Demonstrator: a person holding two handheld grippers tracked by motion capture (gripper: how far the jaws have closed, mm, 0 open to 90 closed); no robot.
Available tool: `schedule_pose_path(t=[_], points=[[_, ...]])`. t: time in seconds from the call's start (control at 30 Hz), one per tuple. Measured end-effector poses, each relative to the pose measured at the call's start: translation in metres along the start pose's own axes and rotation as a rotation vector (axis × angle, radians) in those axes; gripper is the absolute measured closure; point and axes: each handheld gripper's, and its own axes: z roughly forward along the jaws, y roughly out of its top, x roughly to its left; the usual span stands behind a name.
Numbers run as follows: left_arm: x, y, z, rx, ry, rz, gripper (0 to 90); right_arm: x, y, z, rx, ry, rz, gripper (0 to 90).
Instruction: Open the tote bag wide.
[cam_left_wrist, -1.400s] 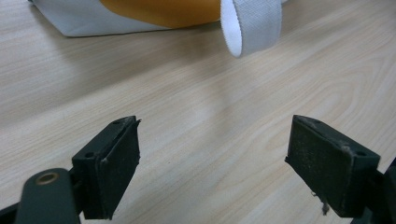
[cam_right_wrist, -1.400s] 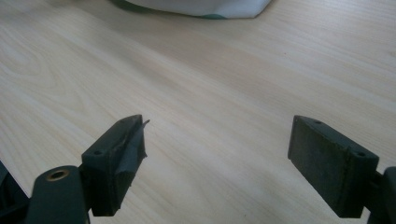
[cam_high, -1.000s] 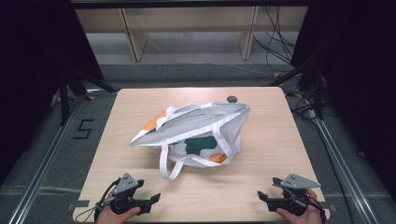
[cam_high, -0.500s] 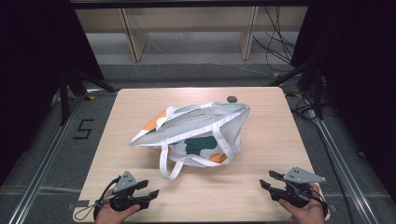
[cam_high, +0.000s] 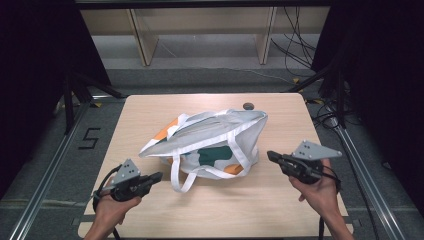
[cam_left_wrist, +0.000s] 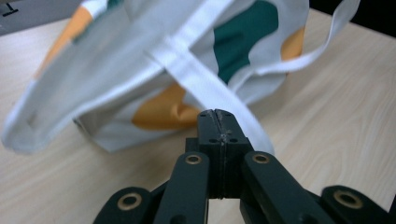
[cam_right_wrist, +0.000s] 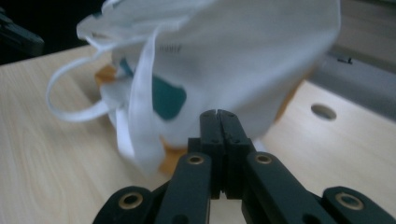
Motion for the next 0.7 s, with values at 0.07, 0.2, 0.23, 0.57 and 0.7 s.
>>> schedule_pose_path(t=[0.07,0.2,0.23,0.57,0.7], points=[[0.002,0.006,0.000,0.002,0.007,0.008,89.5,-0.003,0.018,0.005,-0.024,0.000,-0.022,90.0],[0.011,0.026,0.005,-0.015,0.002,0.012,89.5,-0.003,0.042,0.008,-0.032,0.006,-0.023,90.0],[0.013,0.031,0.008,-0.008,0.004,0.011,89.5,-0.004,0.049,0.009,-0.039,0.006,-0.040,90.0],[0.024,0.071,0.036,0.000,0.020,0.014,89.4,-0.011,0.103,0.041,0.014,-0.013,-0.112,90.0],[0.034,0.084,0.051,0.029,0.033,0.027,89.4,-0.015,0.107,0.059,0.074,-0.032,-0.117,90.0]])
